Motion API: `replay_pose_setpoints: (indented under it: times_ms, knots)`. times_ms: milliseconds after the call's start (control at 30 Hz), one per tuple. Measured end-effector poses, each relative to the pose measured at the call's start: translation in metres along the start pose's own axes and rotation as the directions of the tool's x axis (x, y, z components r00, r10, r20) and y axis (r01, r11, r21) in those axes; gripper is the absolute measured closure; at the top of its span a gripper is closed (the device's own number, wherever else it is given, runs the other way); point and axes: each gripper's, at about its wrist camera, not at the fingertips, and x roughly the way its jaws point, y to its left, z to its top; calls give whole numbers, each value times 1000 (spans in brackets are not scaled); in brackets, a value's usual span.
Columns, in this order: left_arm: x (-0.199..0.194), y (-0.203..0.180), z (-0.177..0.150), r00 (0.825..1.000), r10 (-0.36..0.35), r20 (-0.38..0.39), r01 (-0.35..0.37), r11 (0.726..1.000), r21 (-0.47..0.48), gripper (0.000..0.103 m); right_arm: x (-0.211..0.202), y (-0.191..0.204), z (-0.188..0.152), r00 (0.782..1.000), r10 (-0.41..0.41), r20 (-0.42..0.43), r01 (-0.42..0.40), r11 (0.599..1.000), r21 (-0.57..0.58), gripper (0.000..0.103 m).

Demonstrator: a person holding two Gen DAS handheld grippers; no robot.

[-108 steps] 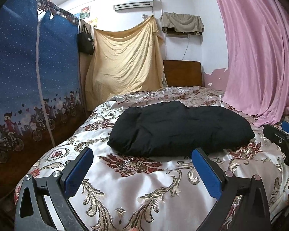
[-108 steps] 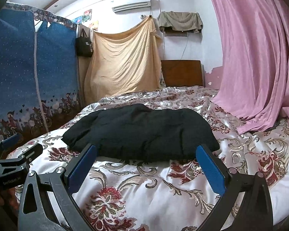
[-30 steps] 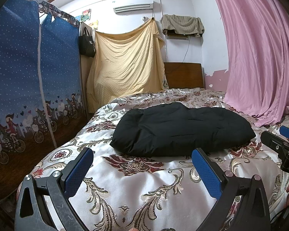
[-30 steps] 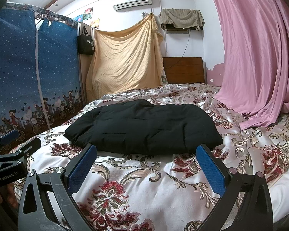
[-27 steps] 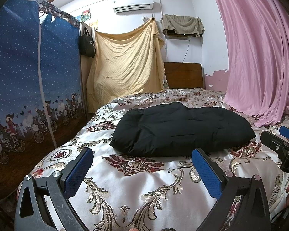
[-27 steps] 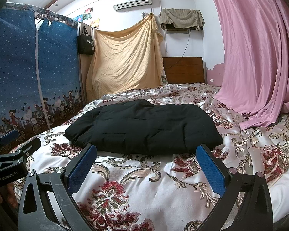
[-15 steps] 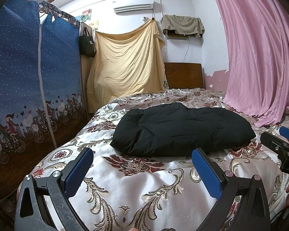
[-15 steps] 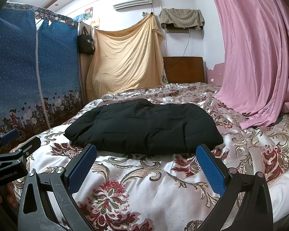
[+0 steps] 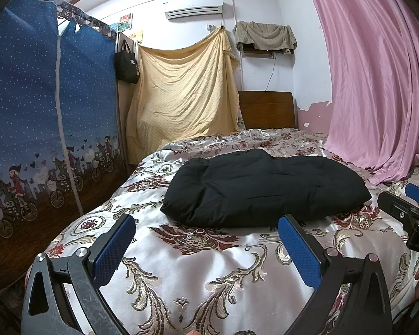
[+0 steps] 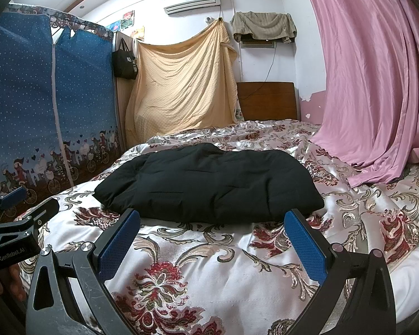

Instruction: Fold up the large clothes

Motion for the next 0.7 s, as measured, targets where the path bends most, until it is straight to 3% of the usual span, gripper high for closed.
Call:
replay_pose_setpoints:
  times_ms: [700]
  knots:
    - [0, -1, -1, 1000, -1, 0, 1, 1000, 1, 0, 0, 1, 0, 1000, -1, -1, 1, 1000, 0, 1]
